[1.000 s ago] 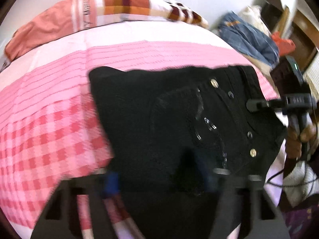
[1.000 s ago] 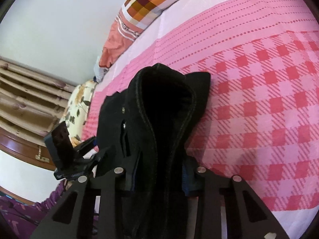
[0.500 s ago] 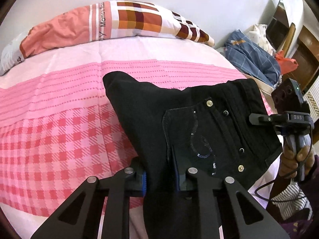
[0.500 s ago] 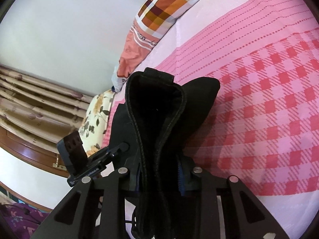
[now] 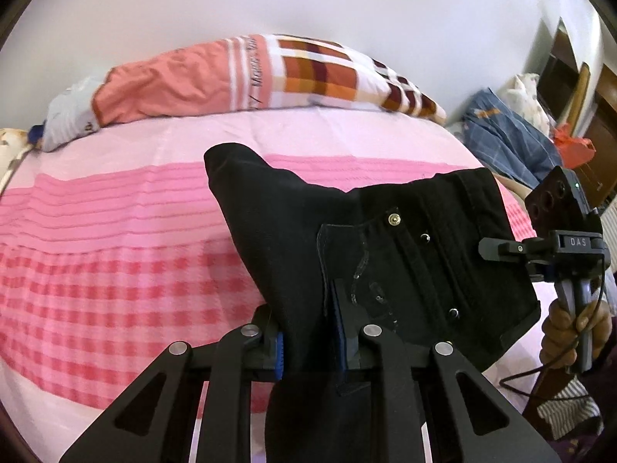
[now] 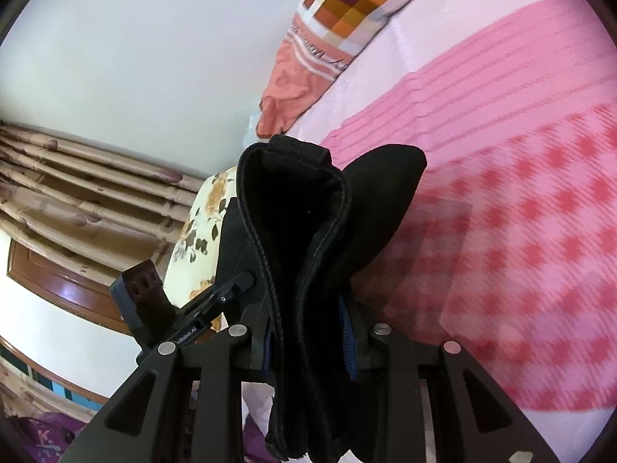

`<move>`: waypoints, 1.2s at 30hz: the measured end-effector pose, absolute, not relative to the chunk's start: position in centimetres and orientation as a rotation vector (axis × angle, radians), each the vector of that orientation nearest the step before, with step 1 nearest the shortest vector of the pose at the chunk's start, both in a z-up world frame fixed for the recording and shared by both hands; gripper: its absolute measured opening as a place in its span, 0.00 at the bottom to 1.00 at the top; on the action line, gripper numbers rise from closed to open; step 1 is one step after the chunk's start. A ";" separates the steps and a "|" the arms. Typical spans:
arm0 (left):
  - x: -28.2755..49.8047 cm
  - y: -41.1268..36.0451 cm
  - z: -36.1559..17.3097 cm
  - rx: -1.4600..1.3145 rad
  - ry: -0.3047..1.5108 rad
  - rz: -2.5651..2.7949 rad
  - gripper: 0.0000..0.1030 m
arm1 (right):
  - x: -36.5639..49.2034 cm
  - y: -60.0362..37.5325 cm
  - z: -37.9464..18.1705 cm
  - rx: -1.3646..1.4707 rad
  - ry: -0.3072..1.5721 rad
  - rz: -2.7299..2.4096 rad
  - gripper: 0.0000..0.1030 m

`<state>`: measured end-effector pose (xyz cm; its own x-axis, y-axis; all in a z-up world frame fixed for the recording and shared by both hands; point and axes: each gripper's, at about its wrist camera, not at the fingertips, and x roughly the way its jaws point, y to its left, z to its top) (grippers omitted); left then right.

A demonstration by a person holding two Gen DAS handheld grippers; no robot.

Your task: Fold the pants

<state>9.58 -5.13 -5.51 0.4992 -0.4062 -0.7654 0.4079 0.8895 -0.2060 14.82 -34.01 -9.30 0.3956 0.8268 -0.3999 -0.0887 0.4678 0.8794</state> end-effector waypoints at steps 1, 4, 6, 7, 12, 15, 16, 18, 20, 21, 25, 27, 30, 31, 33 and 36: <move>9.9 -4.5 -5.4 -0.001 0.923 -0.483 0.19 | 15.6 -33.1 -9.2 0.901 0.994 0.702 0.26; 11.1 -2.4 -4.9 -0.012 0.911 -0.451 0.19 | 17.3 -31.1 -8.9 0.903 0.996 0.726 0.26; 12.0 -0.8 -4.5 -0.015 0.899 -0.425 0.19 | 18.8 -29.5 -8.8 0.900 1.001 0.743 0.26; 12.6 -0.1 -4.4 -0.017 0.894 -0.413 0.19 | 19.6 -28.7 -8.8 0.901 1.004 0.750 0.26; 15.4 3.9 -3.9 -0.036 0.870 -0.353 0.19 | 23.9 -24.7 -8.8 0.904 1.013 0.790 0.26; 17.4 6.0 -4.0 -0.045 0.857 -0.319 0.19 | 26.5 -22.6 -9.0 0.907 1.017 0.807 0.26; 17.9 6.6 -3.9 -0.048 0.854 -0.310 0.19 | 27.4 -21.9 -9.1 0.910 1.018 0.813 0.26; 19.4 8.0 -4.0 -0.056 0.847 -0.288 0.19 | 29.1 -20.4 -9.1 0.914 1.018 0.822 0.26; 20.7 9.2 -4.1 -0.058 0.840 -0.268 0.19 | 30.9 -19.0 -9.3 0.917 1.019 0.833 0.26; 21.4 9.9 -4.1 -0.061 0.838 -0.257 0.19 | 31.6 -18.4 -9.3 0.917 1.020 0.835 0.26; 23.8 12.2 -4.3 -0.069 0.827 -0.217 0.19 | 34.7 -15.8 -9.8 0.927 1.021 0.849 0.26; 25.1 13.4 -4.5 -0.066 0.821 -0.197 0.19 | 35.9 -14.7 -10.0 0.929 1.024 0.852 0.26; 26.7 15.1 -5.2 -0.071 0.828 -0.170 0.19 | 37.6 -13.2 -10.7 0.926 1.033 0.852 0.26; 27.1 15.7 -5.5 -0.074 0.833 -0.162 0.19 | 38.1 -12.6 -11.0 0.926 1.039 0.852 0.26; 27.9 16.6 -6.3 -0.071 0.839 -0.144 0.19 | 38.7 -12.2 -11.4 0.926 1.044 0.850 0.26; 28.6 17.7 -7.6 -0.080 0.861 -0.125 0.19 | 39.4 -11.8 -11.9 0.929 1.049 0.843 0.26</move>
